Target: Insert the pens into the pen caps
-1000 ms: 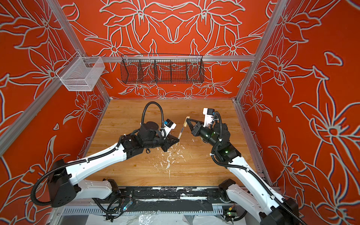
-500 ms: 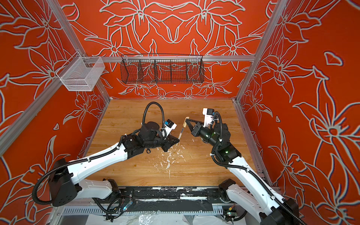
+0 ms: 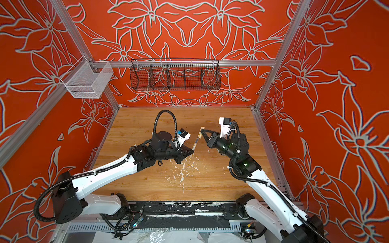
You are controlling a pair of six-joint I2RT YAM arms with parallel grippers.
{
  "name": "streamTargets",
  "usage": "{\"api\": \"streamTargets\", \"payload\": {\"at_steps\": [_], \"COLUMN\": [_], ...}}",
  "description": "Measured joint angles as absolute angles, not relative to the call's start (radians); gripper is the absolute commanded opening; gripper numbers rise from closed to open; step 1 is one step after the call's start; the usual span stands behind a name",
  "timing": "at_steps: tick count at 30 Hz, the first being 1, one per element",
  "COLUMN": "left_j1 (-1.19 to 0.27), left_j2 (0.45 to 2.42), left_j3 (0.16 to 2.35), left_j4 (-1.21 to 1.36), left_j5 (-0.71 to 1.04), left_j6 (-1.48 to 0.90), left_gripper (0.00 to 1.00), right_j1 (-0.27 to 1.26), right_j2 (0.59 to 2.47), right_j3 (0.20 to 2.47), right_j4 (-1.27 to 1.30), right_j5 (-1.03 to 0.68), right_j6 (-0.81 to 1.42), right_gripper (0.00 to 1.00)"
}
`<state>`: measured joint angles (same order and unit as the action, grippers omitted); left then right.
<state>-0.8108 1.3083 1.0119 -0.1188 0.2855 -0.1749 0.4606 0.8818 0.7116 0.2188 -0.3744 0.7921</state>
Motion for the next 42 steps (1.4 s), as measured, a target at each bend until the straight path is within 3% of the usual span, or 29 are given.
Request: {"api": "streamTargets", "payload": {"at_steps": [42], "left_j1": [-0.811], "left_j2": [1.306], "left_j3": [1.012], "left_j4": [-0.123], "left_j5": [0.281], "left_j6": [-0.170], "left_gripper": [0.00], "right_j1": [0.473], "right_j2": [0.867], "right_j3": [0.715], "right_j4": [0.183], "right_j5": [-0.392], "right_j6": [0.808], "right_gripper": [0.00]}}
